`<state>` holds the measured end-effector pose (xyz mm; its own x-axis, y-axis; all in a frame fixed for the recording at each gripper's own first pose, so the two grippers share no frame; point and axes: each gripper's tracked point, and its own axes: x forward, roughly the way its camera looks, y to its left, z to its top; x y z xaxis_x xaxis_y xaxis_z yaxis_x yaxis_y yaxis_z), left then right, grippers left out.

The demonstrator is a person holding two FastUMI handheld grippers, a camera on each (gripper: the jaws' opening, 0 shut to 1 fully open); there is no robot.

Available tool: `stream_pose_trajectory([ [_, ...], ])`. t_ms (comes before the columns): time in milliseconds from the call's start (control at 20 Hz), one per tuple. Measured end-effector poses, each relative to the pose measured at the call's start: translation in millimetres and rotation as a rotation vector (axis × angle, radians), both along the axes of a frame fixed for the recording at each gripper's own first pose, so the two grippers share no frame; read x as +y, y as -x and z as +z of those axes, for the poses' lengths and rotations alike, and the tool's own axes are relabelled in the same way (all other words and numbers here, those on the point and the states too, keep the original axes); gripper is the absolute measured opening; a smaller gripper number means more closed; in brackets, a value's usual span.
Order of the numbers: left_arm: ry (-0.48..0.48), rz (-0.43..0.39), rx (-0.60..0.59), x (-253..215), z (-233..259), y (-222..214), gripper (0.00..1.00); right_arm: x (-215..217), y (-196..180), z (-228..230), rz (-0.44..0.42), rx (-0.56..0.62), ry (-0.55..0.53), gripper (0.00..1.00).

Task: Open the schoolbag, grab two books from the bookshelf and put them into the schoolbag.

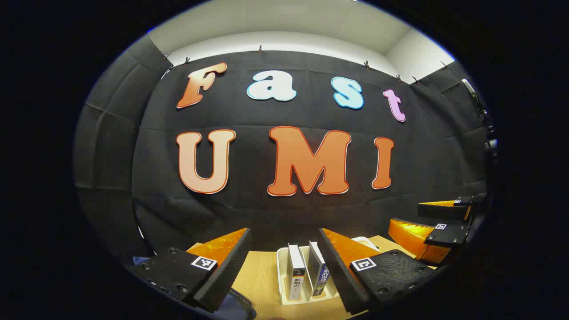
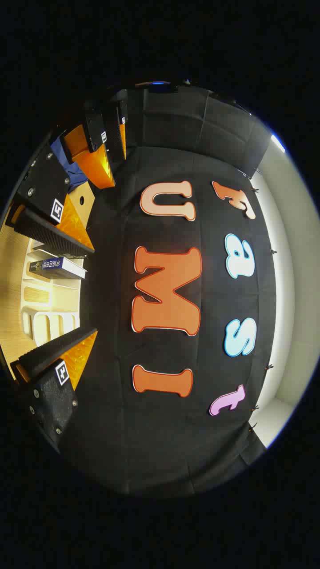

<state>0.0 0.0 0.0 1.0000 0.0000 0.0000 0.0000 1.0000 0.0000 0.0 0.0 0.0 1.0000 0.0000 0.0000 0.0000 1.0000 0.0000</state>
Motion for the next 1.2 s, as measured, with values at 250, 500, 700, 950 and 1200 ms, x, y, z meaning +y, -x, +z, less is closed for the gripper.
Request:
stream_pose_trajectory([
  [250,0.012,-0.027,-0.001,8.3,-3.3,-10.3,0.94,7.9,-3.9,-1.7,-0.021,0.005,0.007,0.96],
  [500,0.025,-0.038,0.011,14.5,-8.9,-12.7,0.94,18.3,-10.2,-2.4,-0.022,0.014,0.013,0.96],
  [700,0.026,-0.033,0.013,17.8,-8.4,-10.9,0.92,22.3,-11.5,-2.9,-0.015,0.02,0.017,0.96],
  [950,0.028,-0.012,0.011,22.4,-9.5,-4.3,0.94,26.7,-10.9,-3.4,-0.001,0.022,0.016,0.96],
  [1200,0.02,0.0,0.013,24.4,-10.4,1.8,0.94,32.9,-8.4,-5.5,0.019,0.03,0.017,0.96],
])
